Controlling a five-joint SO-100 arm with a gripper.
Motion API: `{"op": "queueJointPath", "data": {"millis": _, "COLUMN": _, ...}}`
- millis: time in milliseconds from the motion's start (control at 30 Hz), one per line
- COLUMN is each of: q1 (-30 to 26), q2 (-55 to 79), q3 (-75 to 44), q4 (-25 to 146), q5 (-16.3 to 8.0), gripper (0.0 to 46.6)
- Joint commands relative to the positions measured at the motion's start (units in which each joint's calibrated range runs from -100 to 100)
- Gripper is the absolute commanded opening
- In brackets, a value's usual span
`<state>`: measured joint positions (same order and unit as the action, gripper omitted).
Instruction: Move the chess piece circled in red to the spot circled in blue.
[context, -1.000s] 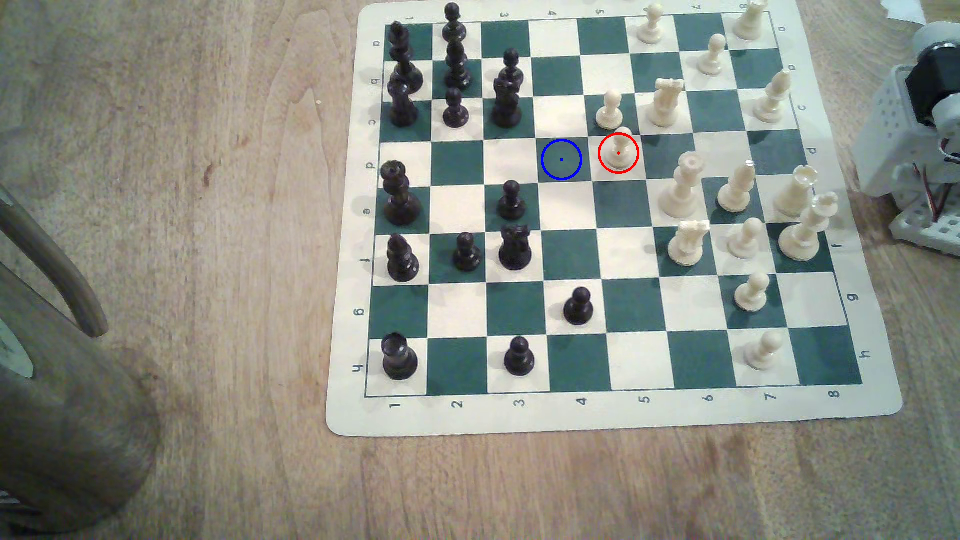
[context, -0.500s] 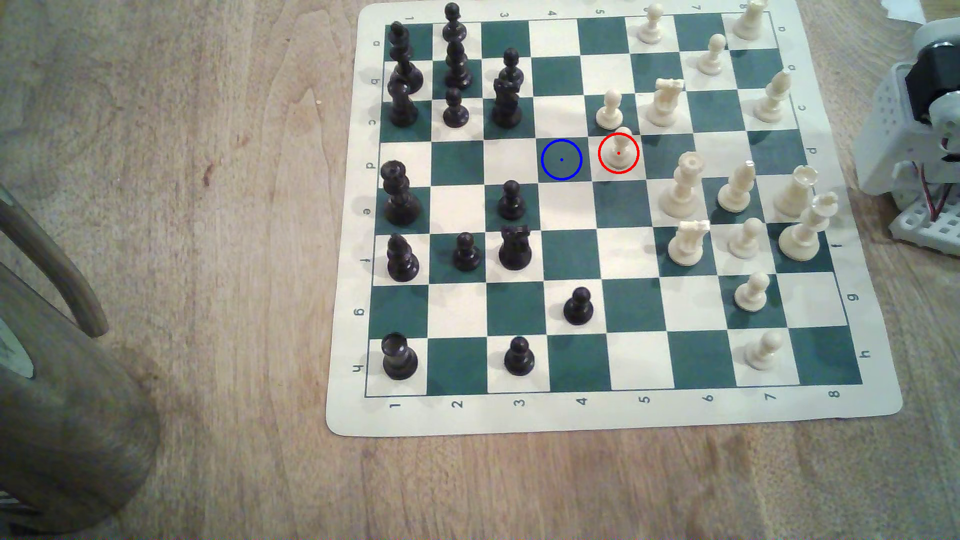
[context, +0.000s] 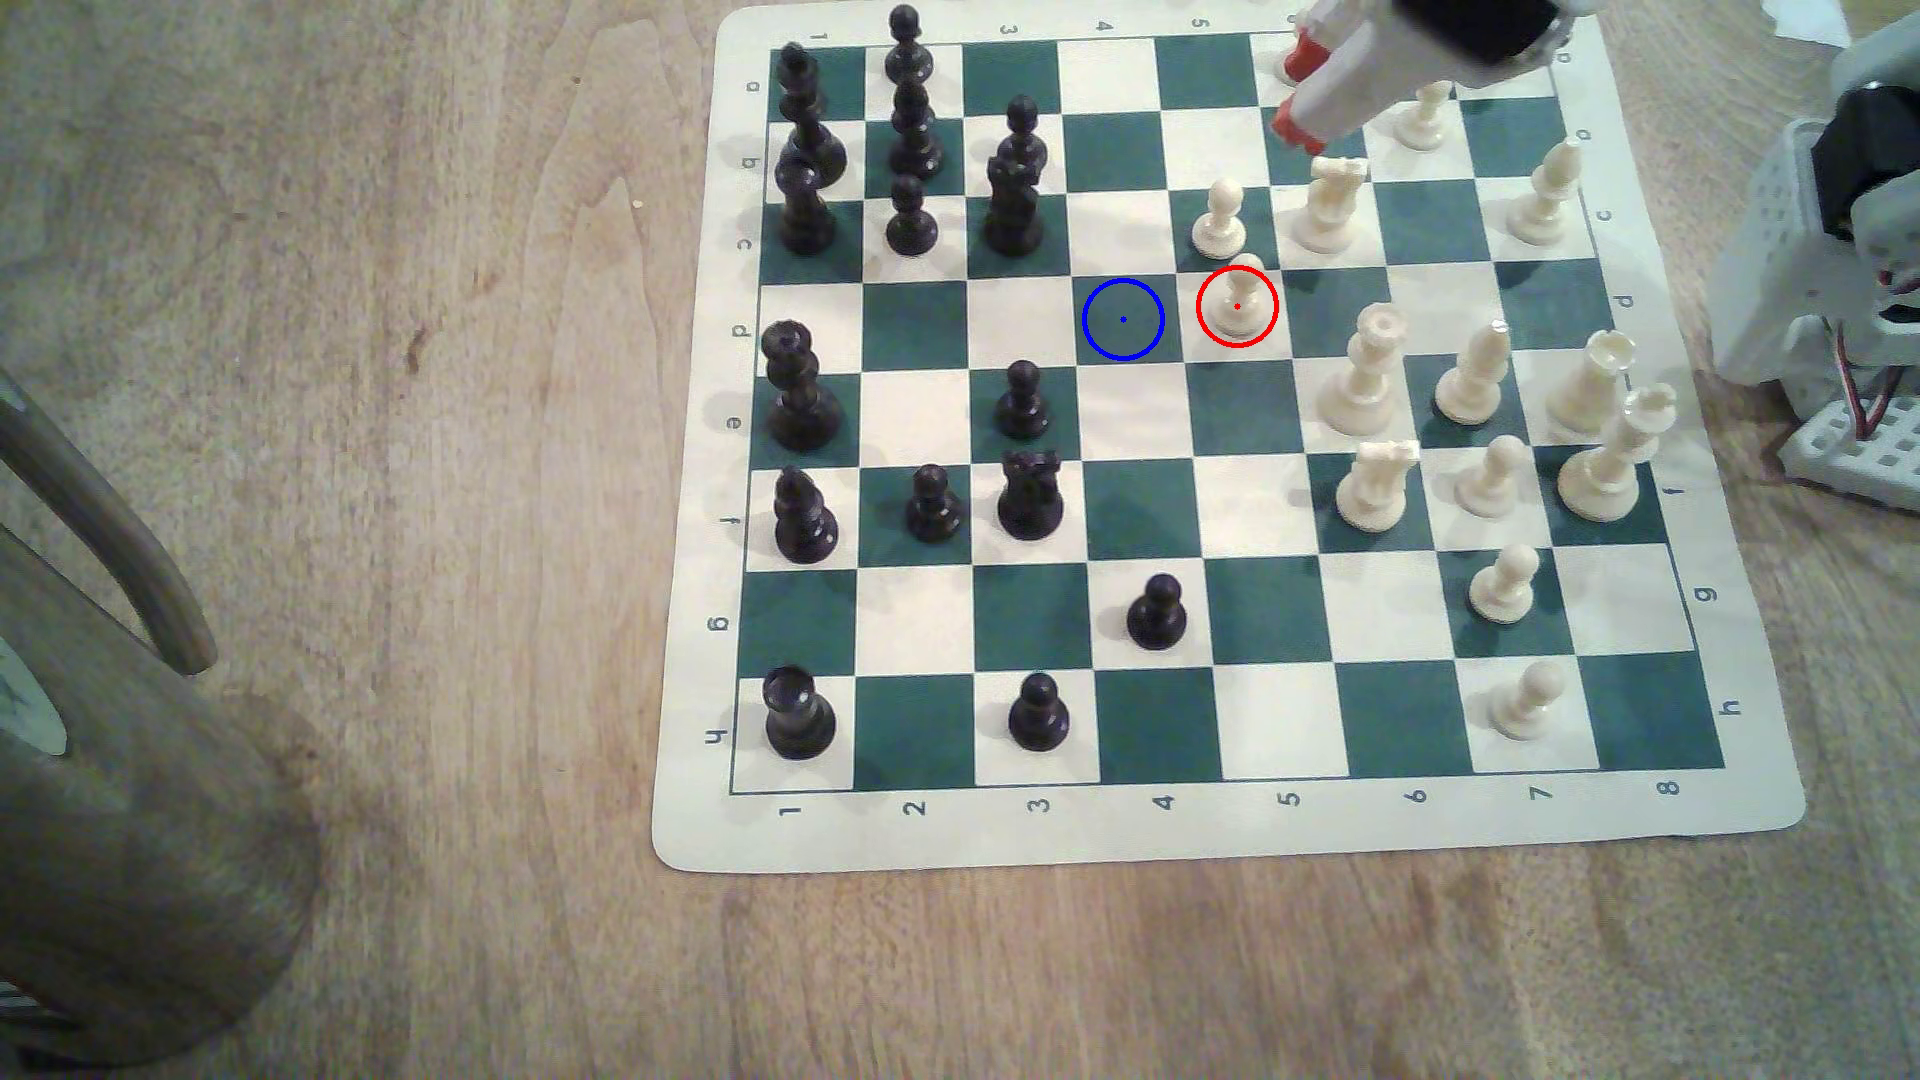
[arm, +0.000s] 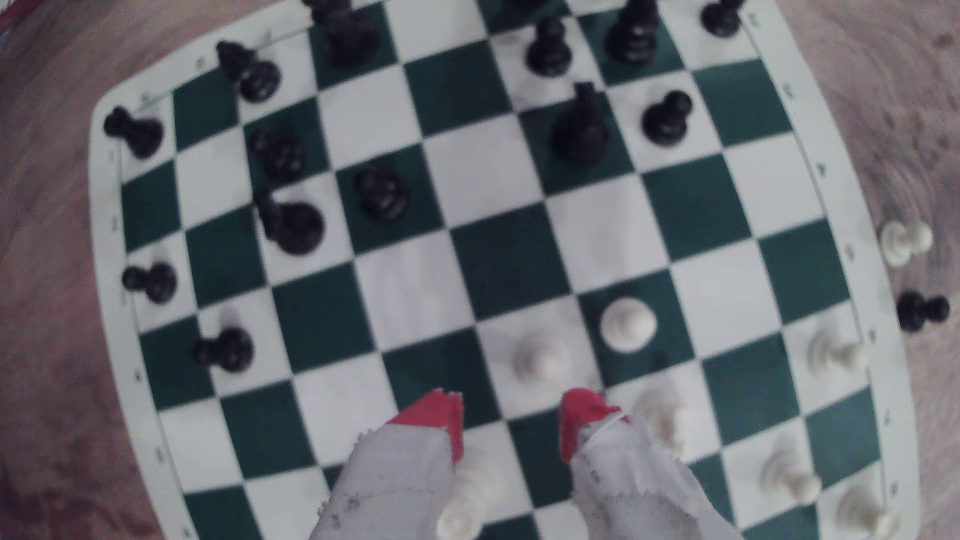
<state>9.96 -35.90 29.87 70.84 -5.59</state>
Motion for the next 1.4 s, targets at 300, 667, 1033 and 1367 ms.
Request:
{"op": "queueJointPath", "data": {"millis": 300, "q1": 1.0, "q2": 12.0, "q3": 1.3, "q4": -0.2, "q5": -1.4, "gripper": 13.8}}
{"op": "queueJointPath", "data": {"millis": 667, "q1": -0.6, "q2": 17.7, "q3": 5.7, "q4": -5.6, "q5": -2.9, "gripper": 14.5}}
{"op": "queueJointPath", "data": {"millis": 1033, "q1": -1.6, "q2": 21.2, "q3": 7.1, "q4": -8.8, "q5": -2.3, "gripper": 14.9}}
{"op": "queueJointPath", "data": {"millis": 1367, "q1": 0.3, "q2": 22.7, "q3": 7.5, "q4": -10.4, "q5": -1.2, "gripper": 15.3}}
